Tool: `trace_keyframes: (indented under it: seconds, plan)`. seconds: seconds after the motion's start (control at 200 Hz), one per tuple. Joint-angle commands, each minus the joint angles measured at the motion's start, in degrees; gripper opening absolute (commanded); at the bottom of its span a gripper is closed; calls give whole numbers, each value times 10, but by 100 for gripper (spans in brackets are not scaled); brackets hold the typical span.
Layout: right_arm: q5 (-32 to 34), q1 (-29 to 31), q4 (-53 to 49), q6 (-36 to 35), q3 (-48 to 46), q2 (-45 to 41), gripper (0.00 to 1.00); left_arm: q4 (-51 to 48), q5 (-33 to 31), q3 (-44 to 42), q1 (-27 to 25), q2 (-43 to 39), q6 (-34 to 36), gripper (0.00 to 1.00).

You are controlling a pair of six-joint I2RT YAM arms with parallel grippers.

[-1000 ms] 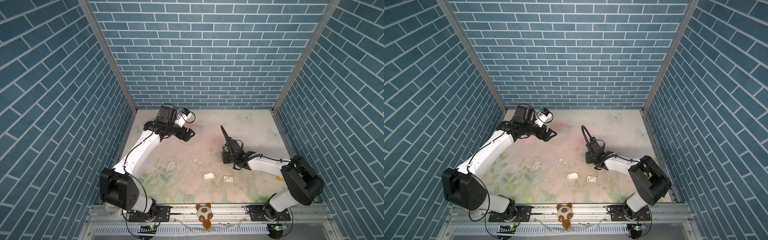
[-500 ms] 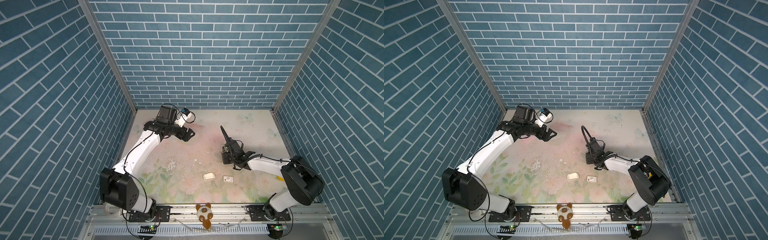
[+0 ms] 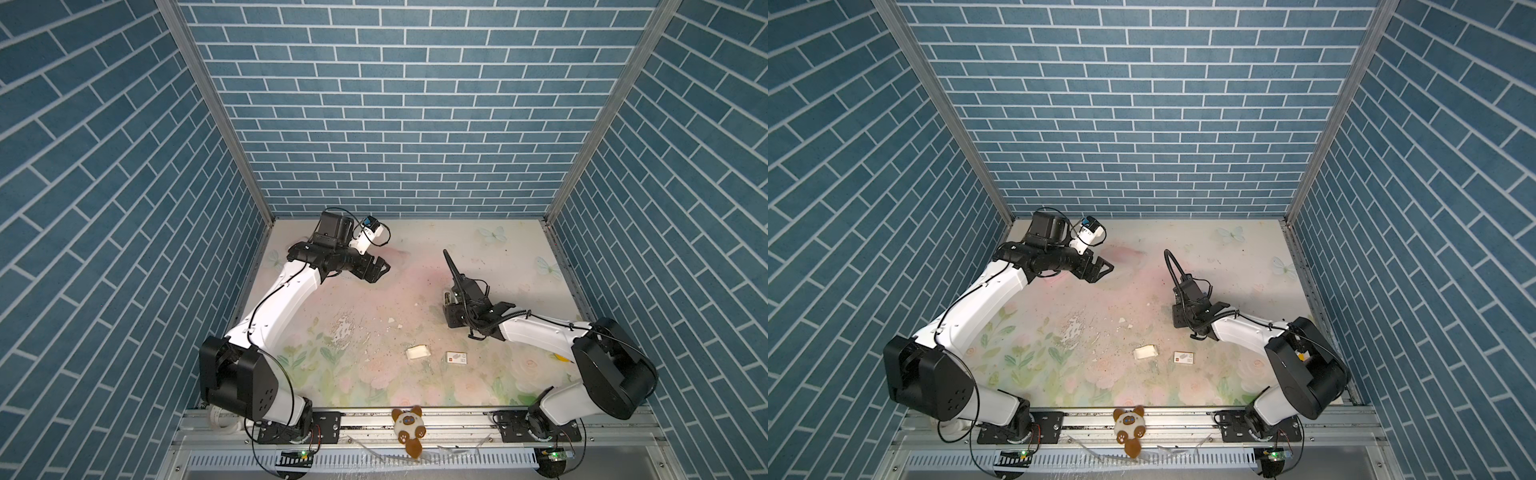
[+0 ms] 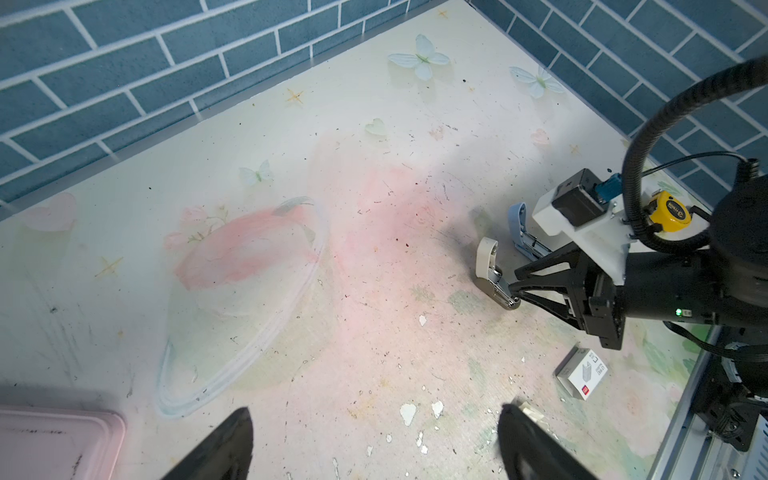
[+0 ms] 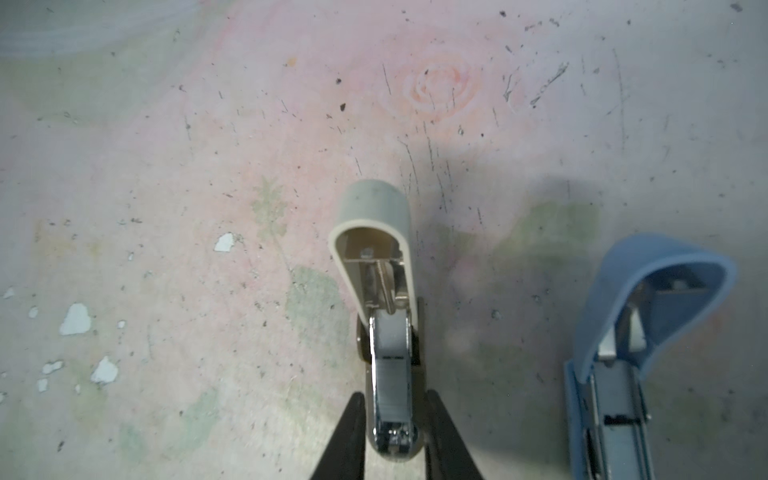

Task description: Load the staples into the stapler

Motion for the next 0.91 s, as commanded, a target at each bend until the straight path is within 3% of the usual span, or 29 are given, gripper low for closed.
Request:
trace_keyframes:
  seconds: [0.0,0.34,0.9]
  plan:
    - [-30,-2,-31,-14,34,-18,27,2,1,1,5,0,1,93]
    - [-55,-5,-40,-29,76,36,27,1,-1,-2,5,1,5,93]
    - [-34,-15,-39,-35,79,74,28,3,-1,-3,5,4,5,93]
